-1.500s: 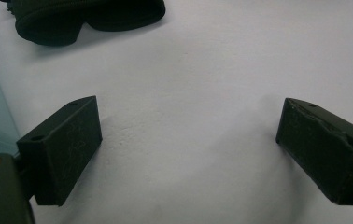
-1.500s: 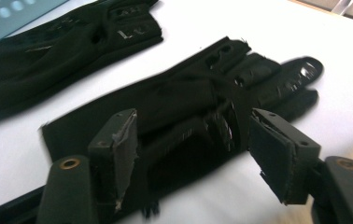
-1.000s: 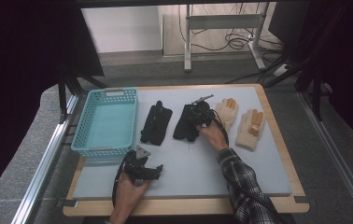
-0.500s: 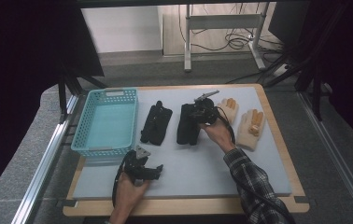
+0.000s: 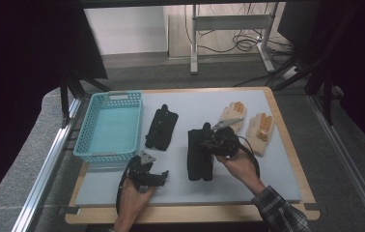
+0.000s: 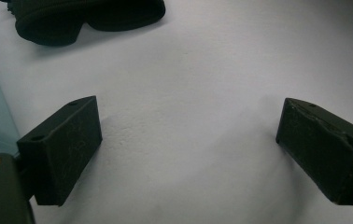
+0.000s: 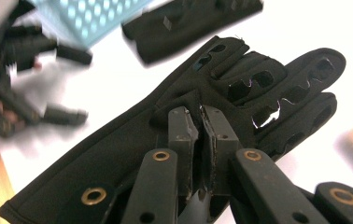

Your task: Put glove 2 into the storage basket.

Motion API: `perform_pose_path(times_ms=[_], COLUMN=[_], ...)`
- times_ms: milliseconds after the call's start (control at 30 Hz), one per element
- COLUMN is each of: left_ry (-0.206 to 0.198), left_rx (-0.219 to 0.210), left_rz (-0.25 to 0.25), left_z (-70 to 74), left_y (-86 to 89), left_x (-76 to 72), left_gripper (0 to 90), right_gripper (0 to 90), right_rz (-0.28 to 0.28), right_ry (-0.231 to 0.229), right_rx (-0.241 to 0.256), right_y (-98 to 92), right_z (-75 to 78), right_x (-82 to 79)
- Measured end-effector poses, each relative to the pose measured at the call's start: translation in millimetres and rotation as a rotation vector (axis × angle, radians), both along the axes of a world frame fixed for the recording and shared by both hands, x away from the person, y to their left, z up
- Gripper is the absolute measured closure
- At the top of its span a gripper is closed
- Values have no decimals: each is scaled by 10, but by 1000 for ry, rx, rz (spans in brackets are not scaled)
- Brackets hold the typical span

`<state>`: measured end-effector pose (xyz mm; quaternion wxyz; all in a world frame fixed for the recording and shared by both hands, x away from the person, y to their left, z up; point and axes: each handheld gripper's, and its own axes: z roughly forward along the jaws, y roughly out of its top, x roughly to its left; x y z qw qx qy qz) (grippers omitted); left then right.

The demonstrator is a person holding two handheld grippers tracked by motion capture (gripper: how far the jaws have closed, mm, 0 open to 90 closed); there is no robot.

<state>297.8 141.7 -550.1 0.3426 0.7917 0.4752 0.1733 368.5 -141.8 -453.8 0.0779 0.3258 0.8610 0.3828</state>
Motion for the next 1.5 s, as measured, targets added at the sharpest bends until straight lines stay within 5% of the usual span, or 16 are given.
perform_pose_path(times_ms=[133,200,333,533,600,900,1333,1500], left_ry=[3,4,0,2,3,3,5,5], left_rx=[4,7,-1,4,2,3,6,6], left_rz=[-2,-3,1,-3,-2,-2,-5,-5], left_z=[3,4,0,2,2,1,4,4], left_y=[2,3,-1,3,2,4,7,8], left_x=[-1,-1,0,0,-1,0,-1,0], left_gripper=[72,72,72,72,72,72,72,72], right_gripper=[803,694,516,420,399,592,495,778], right_rz=[2,8,1,3,6,26,-51,-67], right_ry=[19,27,-2,-47,-44,-31,-3,6], right_rx=[-19,-47,-24,-11,-18,-29,-84,-92], right_y=[-13,-17,-68,19,191,779,1361,1385], right_z=[-201,-384,-289,-193,-231,-302,-689,-734], right_x=[-96,-123,-38,146,332,824,1226,1212])
